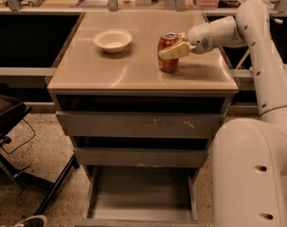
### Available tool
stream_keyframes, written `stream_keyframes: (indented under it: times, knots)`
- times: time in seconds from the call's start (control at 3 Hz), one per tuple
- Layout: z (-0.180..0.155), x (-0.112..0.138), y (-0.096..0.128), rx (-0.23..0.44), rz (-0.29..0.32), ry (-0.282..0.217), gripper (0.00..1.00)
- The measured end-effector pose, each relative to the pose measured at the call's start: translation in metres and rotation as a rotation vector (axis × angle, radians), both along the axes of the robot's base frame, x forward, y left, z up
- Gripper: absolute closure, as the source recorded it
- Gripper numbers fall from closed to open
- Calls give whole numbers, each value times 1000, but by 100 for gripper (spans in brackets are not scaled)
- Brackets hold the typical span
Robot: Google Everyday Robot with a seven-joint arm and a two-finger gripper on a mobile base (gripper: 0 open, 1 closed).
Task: Place coke can into bottom drawer
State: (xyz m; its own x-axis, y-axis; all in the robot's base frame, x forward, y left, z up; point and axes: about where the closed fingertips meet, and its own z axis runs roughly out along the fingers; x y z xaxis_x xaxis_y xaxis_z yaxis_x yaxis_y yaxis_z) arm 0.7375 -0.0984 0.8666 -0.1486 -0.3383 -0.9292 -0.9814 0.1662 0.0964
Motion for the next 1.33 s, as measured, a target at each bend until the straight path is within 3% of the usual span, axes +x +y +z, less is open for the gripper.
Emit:
stream_keyframes:
  times: [0.33,0.67,1.0,1.33]
  knots:
    - [42,-15,-35,2,-72,-143,100]
    - [132,-57,-73,5,-182,-406,100]
    - [245,-131,-63,106,-261,-581,100]
    - [292,-170,-45,152,-292,-627,100]
